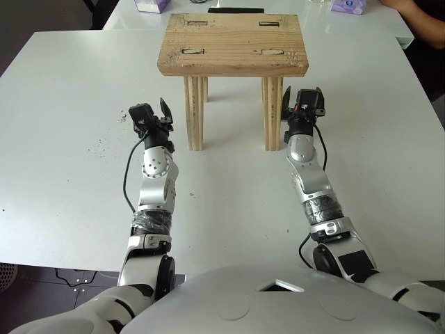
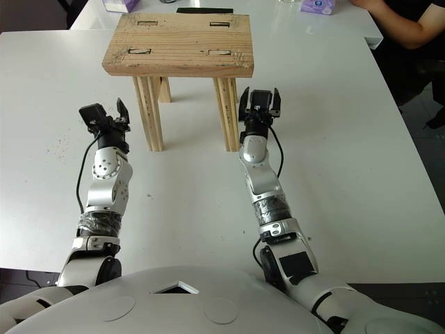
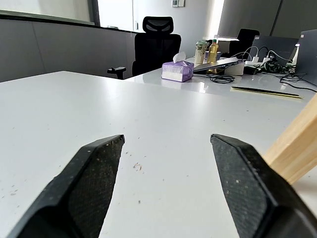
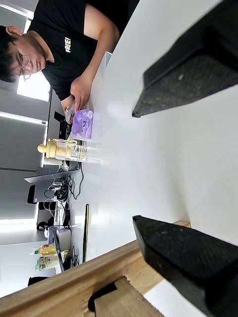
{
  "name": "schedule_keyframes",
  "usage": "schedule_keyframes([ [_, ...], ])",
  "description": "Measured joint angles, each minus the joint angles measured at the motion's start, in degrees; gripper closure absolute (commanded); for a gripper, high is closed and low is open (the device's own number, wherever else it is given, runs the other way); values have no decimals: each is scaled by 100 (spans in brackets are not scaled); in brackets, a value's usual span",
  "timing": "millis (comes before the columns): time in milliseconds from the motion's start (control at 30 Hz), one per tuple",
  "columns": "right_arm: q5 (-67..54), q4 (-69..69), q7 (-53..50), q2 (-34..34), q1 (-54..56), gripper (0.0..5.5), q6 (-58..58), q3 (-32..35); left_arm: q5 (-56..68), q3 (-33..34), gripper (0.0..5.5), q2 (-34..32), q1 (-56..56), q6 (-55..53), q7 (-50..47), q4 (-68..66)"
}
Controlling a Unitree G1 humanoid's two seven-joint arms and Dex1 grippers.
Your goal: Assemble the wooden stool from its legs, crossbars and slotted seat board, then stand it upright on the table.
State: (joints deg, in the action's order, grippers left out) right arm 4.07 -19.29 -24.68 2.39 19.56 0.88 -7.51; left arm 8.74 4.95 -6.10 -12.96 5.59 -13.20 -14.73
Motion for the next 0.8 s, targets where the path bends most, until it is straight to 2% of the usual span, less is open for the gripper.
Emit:
schedule_keyframes([
  [200, 319, -115, -454, 390, 169, 181, 29, 132, -34, 161, 169, -146, -519, -240, 360, -273],
  [333, 500, 150, -659, 415, 166, 181, -64, 155, -72, 238, 169, -185, -930, -263, 418, -415],
  [467, 509, 247, -594, 398, 128, 181, -192, 254, -169, 255, 169, -101, -861, -345, 317, -303],
  [633, 494, -113, -246, 306, 169, 181, -199, 371, -419, 246, 235, 65, -428, -316, 76, -218],
  [800, 482, -393, 239, 20, 461, 181, -187, 539, -565, 235, 235, 545, -227, -135, -337, 52],
])
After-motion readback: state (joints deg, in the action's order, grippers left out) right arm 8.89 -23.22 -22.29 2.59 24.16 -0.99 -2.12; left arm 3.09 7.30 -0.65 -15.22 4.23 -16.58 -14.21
